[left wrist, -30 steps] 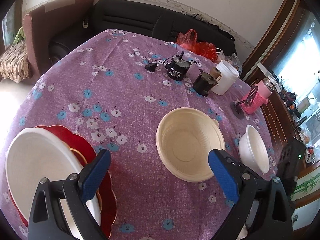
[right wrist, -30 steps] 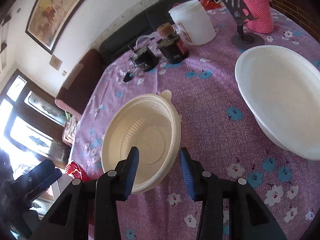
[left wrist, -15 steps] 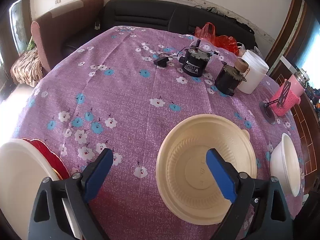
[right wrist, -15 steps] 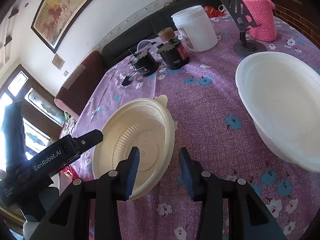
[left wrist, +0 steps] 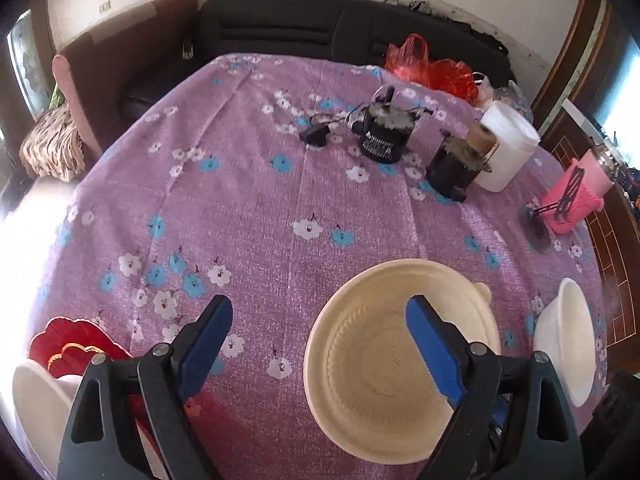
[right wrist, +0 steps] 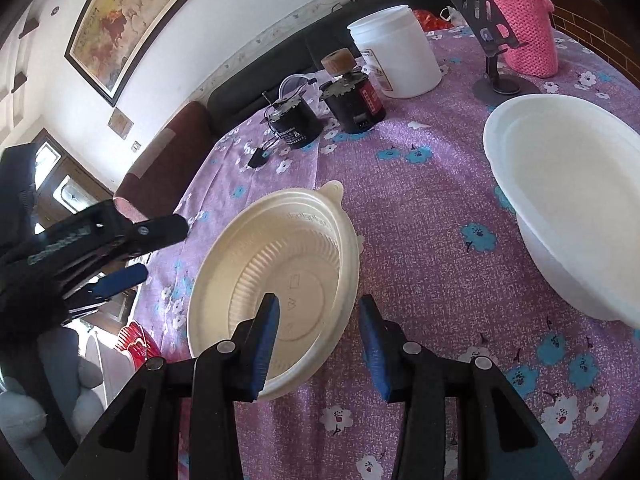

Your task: Organize plates and bowls

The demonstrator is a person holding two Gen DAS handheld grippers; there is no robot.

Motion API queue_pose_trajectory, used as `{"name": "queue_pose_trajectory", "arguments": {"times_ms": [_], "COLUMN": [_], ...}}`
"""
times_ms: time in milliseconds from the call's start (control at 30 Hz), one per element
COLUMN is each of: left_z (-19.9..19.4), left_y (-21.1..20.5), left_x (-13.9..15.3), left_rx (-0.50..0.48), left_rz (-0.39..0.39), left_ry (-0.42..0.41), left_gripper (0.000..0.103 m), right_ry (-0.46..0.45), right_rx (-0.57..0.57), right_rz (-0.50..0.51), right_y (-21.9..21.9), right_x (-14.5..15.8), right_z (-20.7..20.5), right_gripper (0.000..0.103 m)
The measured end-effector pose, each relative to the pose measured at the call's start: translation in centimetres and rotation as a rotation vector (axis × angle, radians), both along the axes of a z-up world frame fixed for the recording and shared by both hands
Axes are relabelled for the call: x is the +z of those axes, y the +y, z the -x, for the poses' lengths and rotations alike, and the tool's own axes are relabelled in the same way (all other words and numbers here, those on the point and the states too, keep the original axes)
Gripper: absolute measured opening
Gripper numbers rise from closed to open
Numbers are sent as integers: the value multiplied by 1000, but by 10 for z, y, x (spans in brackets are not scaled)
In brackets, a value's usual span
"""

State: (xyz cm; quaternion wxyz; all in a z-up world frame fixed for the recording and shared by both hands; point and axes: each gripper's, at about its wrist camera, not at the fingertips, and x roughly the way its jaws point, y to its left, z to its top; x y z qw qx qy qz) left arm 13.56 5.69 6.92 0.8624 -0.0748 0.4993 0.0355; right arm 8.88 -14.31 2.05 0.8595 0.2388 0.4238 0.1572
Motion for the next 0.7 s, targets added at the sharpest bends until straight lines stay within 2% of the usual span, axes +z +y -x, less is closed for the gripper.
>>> {"name": "queue_pose_trajectory", "arguments": {"times_ms": [100,167,200,300,400,467,567,700], "left_z": [-11,-12,-13,-14,-12,-10,-3,13], "left_y": [-2,-5,-9,-20,-29,-29,-28,-32], "left_x": [-16,-22,-25,-33,-35,-35,-28,-11], "left_rx": [-2,-21,-40,-95,-114,-108,-105,-111], "left_rz": [-26,-36,-31,-15,-49,-53,-39,-46], "left_ry": [42,64,78,121,122,118,101,31], "left_gripper": [87,75,73,46,41,29,27,27], "right_ry": [1,6,11,33,43,43,36,-1], "right_rx": [3,6,8,14,5,-7,-30,-46], "right_rz": [-1,-4,-9,-28,-21,-26,-7,2], "right_y": [0,1,1,1,1,-2,-6,-8], "right_x": [-1,-3,-4,-10,-14,-14,-12,-3], "right_z": [-1,-2,-3,-6,-8,-8,-7,-2], "right_gripper": [44,44,44,36,31,29,23,21]}}
